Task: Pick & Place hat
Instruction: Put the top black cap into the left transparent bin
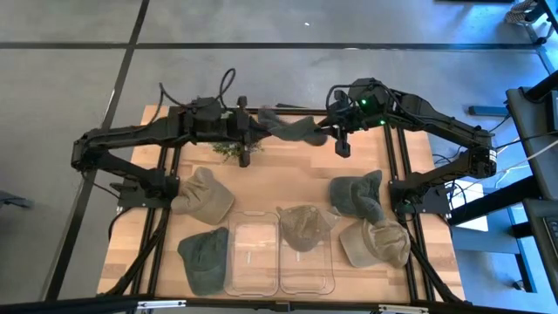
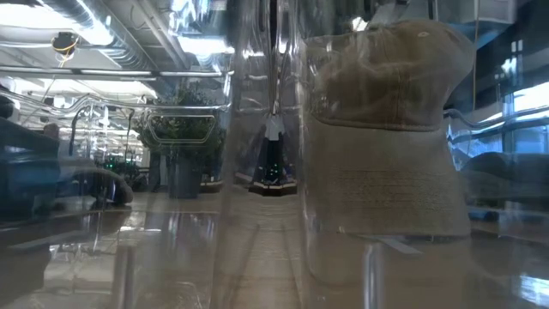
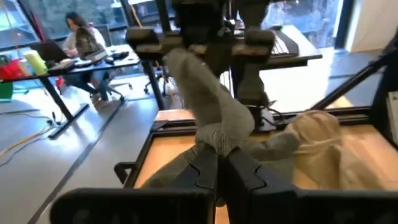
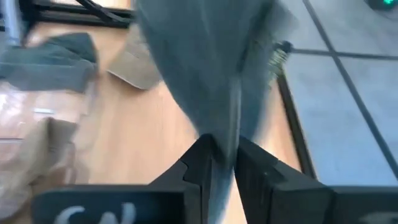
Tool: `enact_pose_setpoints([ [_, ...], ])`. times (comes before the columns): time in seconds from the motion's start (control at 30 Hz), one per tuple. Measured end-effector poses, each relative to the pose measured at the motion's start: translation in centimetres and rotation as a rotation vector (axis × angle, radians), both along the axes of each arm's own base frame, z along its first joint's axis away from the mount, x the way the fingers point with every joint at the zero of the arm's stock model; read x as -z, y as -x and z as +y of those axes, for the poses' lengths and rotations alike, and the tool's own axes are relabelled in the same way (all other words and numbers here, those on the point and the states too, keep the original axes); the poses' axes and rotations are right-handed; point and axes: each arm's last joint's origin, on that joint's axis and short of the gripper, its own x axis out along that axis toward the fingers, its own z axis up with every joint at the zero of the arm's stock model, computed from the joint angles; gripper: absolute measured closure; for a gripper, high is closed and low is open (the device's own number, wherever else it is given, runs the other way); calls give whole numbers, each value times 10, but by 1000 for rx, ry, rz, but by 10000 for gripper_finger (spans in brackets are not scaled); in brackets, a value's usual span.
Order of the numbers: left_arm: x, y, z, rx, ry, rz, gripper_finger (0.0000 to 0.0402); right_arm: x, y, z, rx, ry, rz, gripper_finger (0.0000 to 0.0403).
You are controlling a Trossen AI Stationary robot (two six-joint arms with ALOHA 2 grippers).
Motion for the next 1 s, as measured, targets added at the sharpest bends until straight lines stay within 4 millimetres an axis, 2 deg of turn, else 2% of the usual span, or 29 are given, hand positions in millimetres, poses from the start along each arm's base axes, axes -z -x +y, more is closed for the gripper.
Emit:
enact_pose_setpoints([
  [0.13, -23, 11, -11, -61, 6, 120, 397, 3, 3, -3, 123, 53, 59, 328],
  [0.3, -47, 20, -29, -41, 66, 142, 398, 6, 8, -7, 266, 149, 140, 330],
  [1.0, -40, 31, -104, 184, 334, 297, 398, 7, 8, -8, 286, 164, 147, 330],
])
